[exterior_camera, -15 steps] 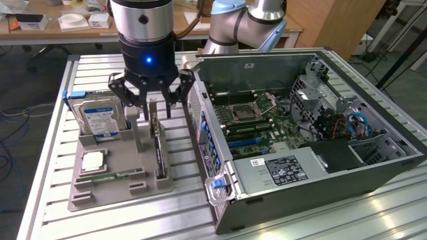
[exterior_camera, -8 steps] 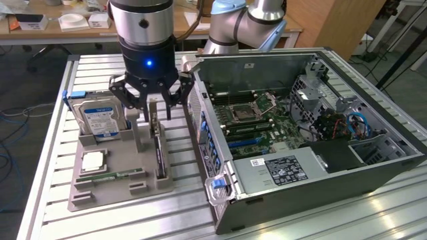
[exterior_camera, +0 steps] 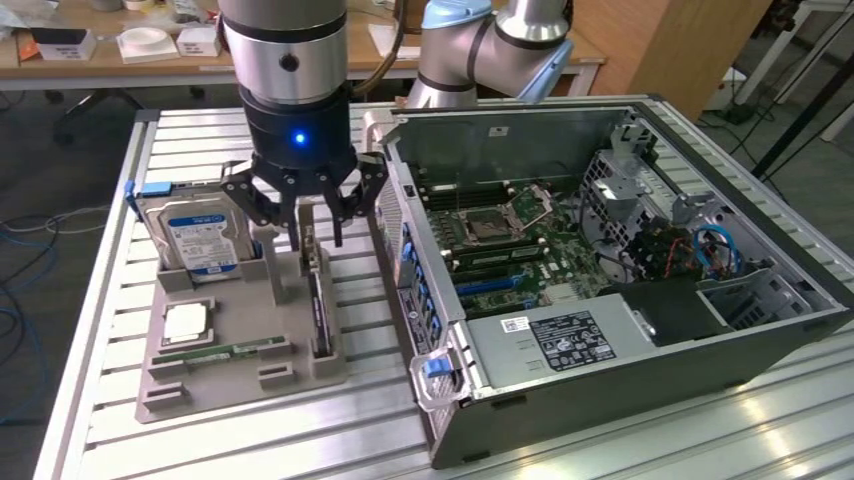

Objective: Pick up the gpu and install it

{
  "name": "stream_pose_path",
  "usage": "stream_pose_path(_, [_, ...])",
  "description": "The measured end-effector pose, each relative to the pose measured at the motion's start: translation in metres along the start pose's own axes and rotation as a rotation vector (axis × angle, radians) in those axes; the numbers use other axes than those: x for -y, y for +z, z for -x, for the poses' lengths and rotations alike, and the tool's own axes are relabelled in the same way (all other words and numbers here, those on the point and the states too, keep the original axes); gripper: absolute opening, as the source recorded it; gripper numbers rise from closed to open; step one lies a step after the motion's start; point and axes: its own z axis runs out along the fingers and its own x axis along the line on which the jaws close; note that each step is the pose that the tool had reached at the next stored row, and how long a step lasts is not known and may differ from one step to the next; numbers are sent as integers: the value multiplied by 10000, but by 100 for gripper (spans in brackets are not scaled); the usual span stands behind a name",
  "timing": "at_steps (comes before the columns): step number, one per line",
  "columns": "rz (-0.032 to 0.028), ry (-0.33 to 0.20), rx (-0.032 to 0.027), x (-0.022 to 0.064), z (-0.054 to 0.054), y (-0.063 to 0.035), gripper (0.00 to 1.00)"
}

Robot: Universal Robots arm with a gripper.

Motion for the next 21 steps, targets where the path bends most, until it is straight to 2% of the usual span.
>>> stream_pose_path(10, [3, 1, 3, 0, -1, 12, 47])
stream_pose_path(14, [-1, 3, -25, 1, -3, 42, 47])
stream_pose_path(17, [-7, 5, -115, 3, -2, 68, 47])
stream_pose_path(21, [-20, 14, -309, 5, -3, 110, 47])
